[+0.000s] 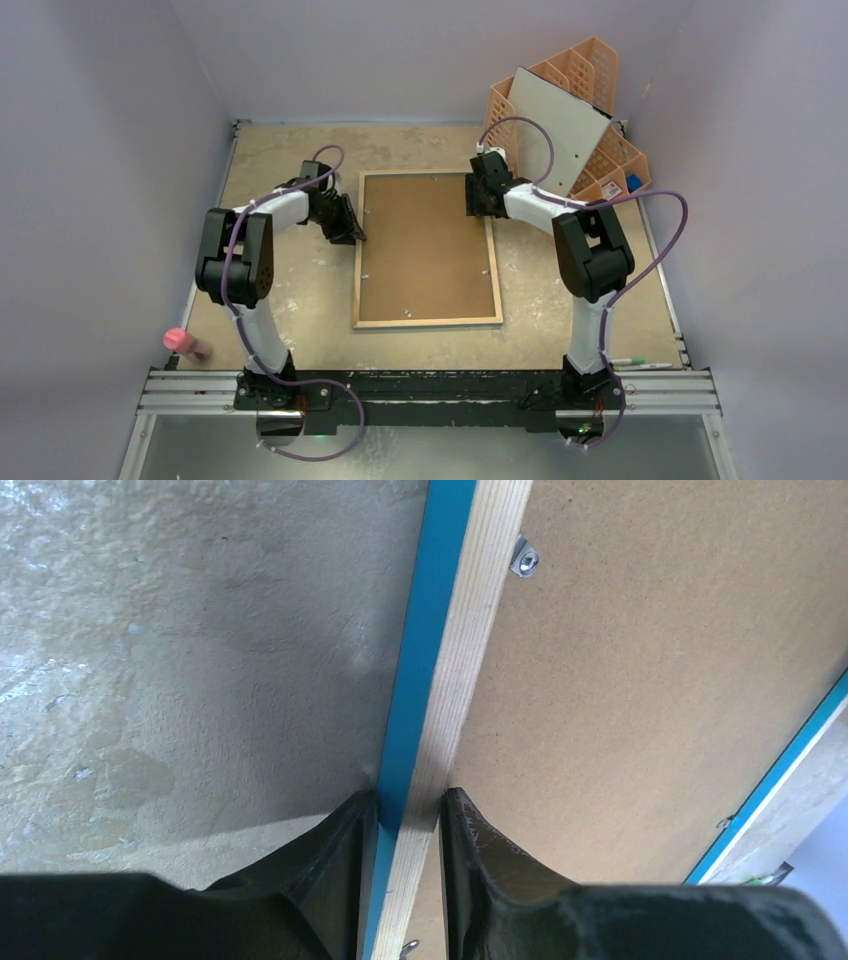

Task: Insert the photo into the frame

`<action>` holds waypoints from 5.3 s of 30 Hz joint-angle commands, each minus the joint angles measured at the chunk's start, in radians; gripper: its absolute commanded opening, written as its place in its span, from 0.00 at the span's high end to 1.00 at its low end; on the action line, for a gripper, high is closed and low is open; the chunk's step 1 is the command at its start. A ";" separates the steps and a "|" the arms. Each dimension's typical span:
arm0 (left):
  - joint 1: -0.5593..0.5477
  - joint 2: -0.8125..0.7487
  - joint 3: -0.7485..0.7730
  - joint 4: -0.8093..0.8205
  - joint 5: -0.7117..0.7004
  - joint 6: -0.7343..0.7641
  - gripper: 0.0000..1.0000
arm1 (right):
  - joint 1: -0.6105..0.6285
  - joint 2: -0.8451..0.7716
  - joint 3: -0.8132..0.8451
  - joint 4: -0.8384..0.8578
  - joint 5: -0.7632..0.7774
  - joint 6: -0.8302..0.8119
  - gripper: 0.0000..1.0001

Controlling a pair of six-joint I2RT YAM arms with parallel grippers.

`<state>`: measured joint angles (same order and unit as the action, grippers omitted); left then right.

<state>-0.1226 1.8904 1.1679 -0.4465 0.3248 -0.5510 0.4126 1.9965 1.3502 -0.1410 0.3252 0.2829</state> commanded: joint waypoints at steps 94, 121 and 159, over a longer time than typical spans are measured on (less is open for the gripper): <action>-0.003 0.093 -0.081 0.002 -0.139 -0.013 0.67 | -0.093 -0.205 -0.115 0.038 -0.134 0.261 0.39; 0.000 0.096 -0.036 0.048 -0.081 -0.006 0.66 | 0.048 0.293 0.387 0.221 -0.403 0.256 0.56; 0.000 0.099 -0.053 0.045 -0.075 0.000 0.69 | 0.037 0.430 0.464 0.192 -0.091 0.221 0.59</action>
<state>-0.1181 1.9137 1.1740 -0.3748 0.3702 -0.5983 0.4709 2.3692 1.8023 0.0875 0.1181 0.4831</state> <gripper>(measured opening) 0.314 0.405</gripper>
